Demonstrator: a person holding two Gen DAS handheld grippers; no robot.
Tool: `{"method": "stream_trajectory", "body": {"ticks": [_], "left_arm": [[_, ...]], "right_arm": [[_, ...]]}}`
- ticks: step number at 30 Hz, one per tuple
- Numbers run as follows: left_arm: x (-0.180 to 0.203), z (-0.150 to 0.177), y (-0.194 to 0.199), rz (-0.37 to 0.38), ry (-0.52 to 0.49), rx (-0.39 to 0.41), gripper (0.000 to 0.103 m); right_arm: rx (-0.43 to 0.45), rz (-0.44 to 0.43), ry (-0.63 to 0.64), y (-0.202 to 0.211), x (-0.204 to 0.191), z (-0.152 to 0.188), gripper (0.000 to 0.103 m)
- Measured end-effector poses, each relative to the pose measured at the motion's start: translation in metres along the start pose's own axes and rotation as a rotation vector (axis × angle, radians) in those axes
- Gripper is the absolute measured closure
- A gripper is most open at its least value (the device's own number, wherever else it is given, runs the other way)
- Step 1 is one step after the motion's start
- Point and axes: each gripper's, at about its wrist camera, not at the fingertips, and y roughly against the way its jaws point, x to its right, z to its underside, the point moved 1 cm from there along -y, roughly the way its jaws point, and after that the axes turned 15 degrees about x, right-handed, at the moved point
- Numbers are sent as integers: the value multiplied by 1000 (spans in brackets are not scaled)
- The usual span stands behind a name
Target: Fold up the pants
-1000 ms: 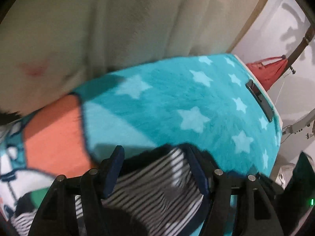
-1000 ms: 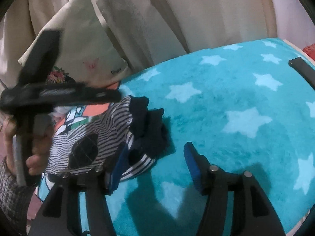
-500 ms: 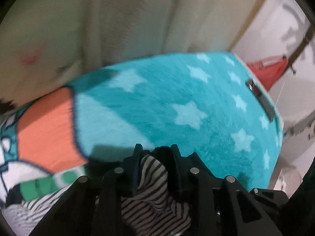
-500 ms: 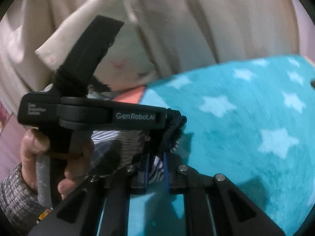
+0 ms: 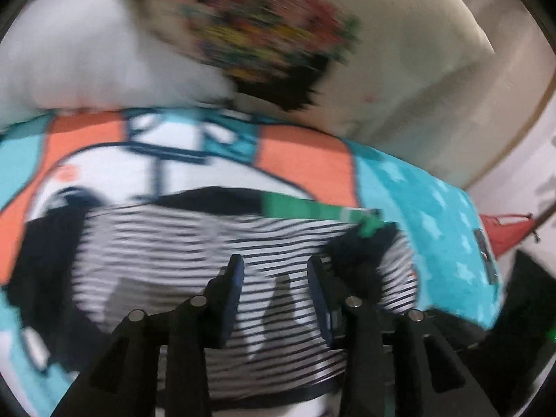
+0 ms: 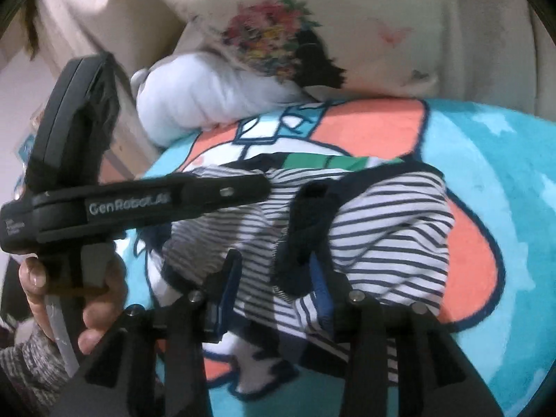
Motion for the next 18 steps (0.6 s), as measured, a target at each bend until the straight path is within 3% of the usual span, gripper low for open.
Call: {"method": "stream_trajectory", "body": {"ticks": [4,8,10,13,15,17,18], "left_arm": [[-30,7,16,-3,88,16,58],[-47,19,26,-9,153,39,57],[-53,24,30,-26,153,51,57],[-62,31,36,-60,146,62,57],[-68,35,39,-71,133,63,57],[-73,36,45,-85,122,76,57],[-75,36,47,-91,119,84,57]], "right_arm": [[59,19,21,27,-4,-21,63],[92,184,81,34,3,-34,56],[68,239,110,21,2,-27,44],[24,287,149,-8,-6,-14,41],[25,393,221,-25,-11,-9,41],[37,465,225,-35,-2,-8,44],[30,481,216,-38,3,-8,68]]}}
